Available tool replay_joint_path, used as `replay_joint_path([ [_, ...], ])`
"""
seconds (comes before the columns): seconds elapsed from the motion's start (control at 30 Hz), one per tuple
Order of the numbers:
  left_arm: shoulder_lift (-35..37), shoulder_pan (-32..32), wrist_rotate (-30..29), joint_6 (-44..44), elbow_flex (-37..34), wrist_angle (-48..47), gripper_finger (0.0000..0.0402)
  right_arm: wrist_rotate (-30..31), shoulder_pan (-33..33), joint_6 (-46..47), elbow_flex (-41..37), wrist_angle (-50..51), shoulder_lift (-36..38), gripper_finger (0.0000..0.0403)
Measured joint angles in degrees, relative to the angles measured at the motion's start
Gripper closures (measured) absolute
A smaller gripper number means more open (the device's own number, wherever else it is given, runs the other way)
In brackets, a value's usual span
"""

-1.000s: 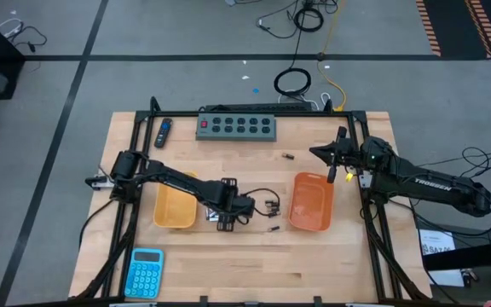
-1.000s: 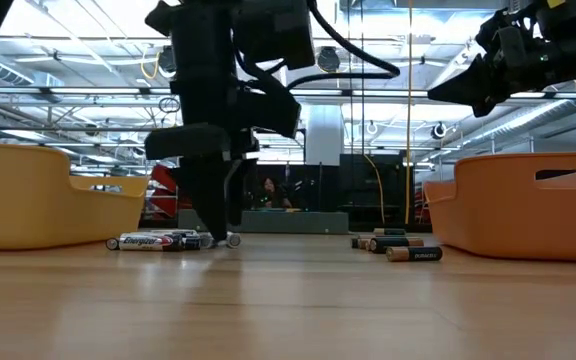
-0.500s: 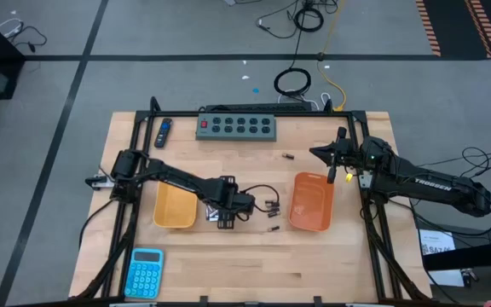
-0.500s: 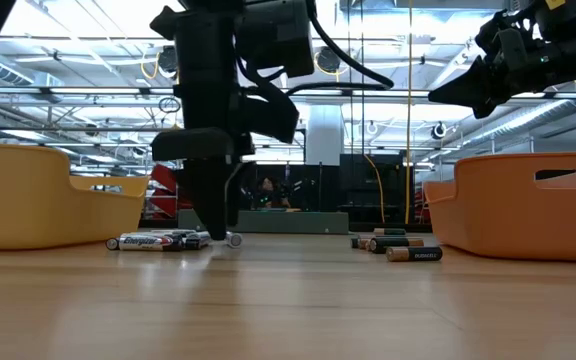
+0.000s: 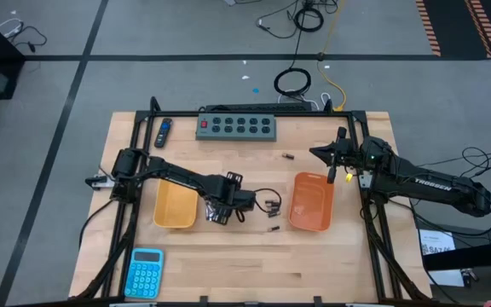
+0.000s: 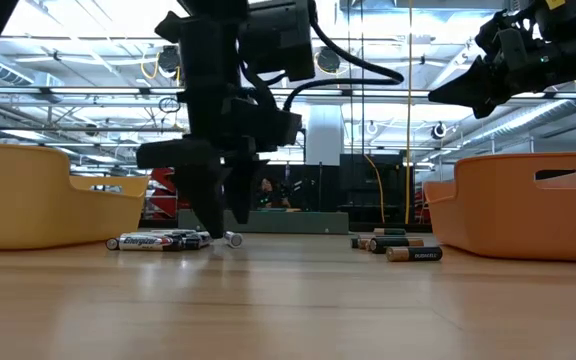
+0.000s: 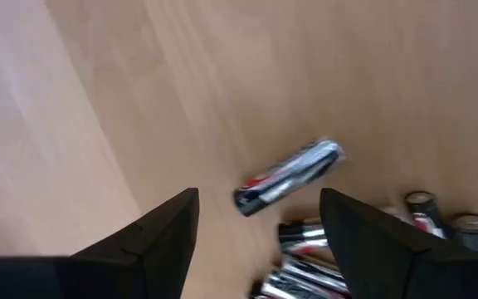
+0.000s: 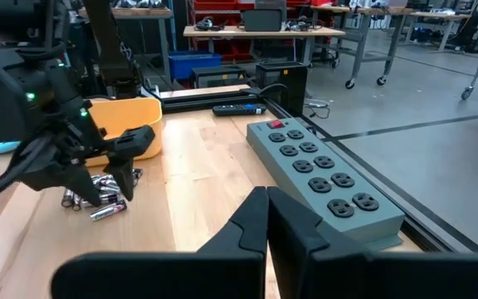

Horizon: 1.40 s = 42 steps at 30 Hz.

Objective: Sort batteries
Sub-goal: Put the silver battery into the yellow bin

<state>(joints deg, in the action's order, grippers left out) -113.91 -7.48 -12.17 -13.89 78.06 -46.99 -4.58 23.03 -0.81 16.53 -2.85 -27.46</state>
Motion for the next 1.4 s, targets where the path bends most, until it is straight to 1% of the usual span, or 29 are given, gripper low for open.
replay_joint_path([
  [0.1,0.0,0.9,1.0,-1.3,0.0,0.1,0.0155,0.0,0.0,0.1,0.0,0.0,0.0,0.0403],
  [0.2,0.0,0.8,1.7,-4.9,0.0,0.1,0.0161,0.0,0.0,0.1,0.0,0.0,0.0,0.0403],
  [0.4,0.0,0.7,5.1,-10.6,0.0,0.1,0.0162,0.0,0.0,0.1,0.0,0.1,0.0,0.0403],
  [0.6,-0.1,0.7,6.1,-15.7,0.0,0.2,0.0162,0.0,0.0,0.1,0.0,0.1,0.0,0.0403],
  [0.83,-3.1,0.7,7.1,-21.8,0.2,1.3,0.0163,0.0,0.0,0.1,0.0,0.1,0.0,0.0403],
  [0.9,-3.9,0.7,7.1,-23.4,0.3,1.4,0.0169,0.0,0.0,0.1,0.0,0.2,0.0,0.0403],
  [0.97,-4.3,0.7,7.3,-24.6,0.3,1.2,0.0186,0.0,0.0,0.1,0.0,0.4,-0.1,0.0403],
  [1.07,-4.4,0.7,7.6,-25.7,0.2,1.0,0.0232,0.0,0.0,0.0,0.0,0.5,-0.1,0.0403],
  [1.17,-4.5,0.6,8.0,-26.0,0.2,0.3,0.0295,0.0,0.0,-0.2,0.0,0.6,-0.1,0.0403],
  [1.23,-4.5,0.6,8.5,-27.5,0.2,0.0,0.0340,0.0,0.0,-0.2,0.0,0.6,-0.1,0.0403],
  [1.27,-4.5,0.7,8.7,-28.5,0.2,0.0,0.0357,0.0,0.0,-0.2,0.0,0.6,-0.1,0.0403],
  [1.4,-4.5,0.5,7.7,-28.9,0.2,0.3,0.0358,0.0,0.0,-0.3,0.0,1.1,-0.1,0.0403],
])
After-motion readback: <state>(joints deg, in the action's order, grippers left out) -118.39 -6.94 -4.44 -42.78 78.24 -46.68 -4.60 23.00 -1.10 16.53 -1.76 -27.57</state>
